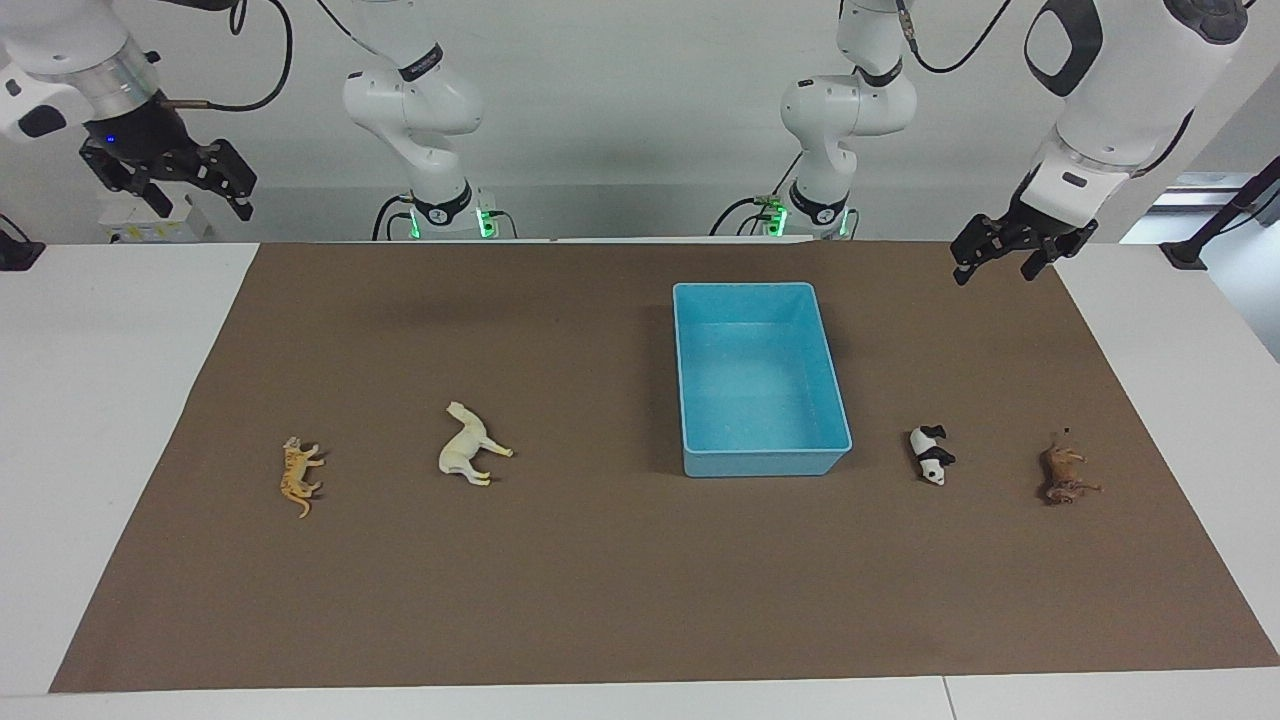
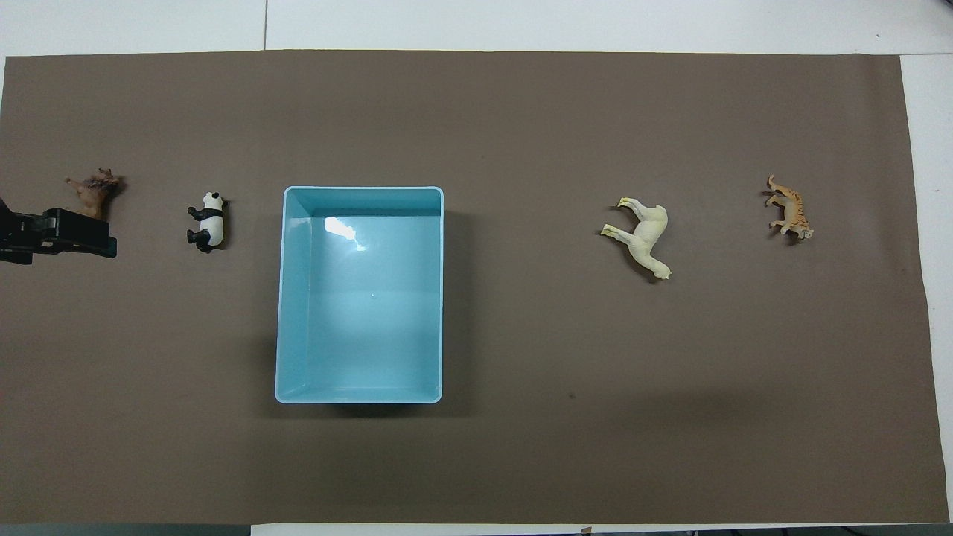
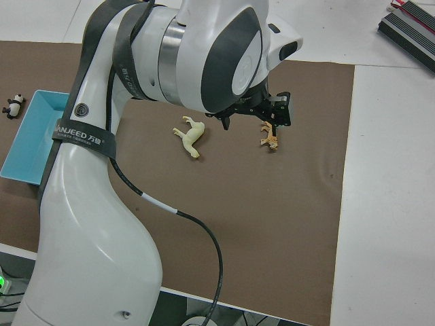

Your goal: Put all toys into storage box

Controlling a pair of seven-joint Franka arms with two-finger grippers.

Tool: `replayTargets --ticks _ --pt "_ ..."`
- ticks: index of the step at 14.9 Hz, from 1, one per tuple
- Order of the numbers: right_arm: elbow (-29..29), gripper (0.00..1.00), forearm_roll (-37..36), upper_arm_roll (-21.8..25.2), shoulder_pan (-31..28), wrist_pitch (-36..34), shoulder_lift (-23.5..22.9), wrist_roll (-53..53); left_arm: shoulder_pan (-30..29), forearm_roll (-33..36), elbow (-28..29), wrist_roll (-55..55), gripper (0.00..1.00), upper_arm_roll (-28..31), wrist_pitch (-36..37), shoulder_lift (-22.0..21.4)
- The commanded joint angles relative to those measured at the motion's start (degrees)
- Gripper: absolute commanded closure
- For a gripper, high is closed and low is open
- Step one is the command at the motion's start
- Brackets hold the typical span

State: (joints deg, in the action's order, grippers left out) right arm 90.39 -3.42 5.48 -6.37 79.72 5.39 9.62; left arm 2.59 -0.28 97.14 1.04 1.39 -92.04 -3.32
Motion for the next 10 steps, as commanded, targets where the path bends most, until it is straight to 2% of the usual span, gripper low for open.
replayTargets --ticks 1,10 --pt "0.66 0.0 -0.45 -0.83 -0.66 -0.62 0.94 1.11 -0.04 -0.69 1.38 -0.33 0.0 0.19 0.11 -1.25" --pt "0.92 0.0 -0.45 -0.74 -0.75 -0.62 1.12 1.02 -0.04 -0.69 1.21 -0.33 0.0 0.19 0.11 -1.34"
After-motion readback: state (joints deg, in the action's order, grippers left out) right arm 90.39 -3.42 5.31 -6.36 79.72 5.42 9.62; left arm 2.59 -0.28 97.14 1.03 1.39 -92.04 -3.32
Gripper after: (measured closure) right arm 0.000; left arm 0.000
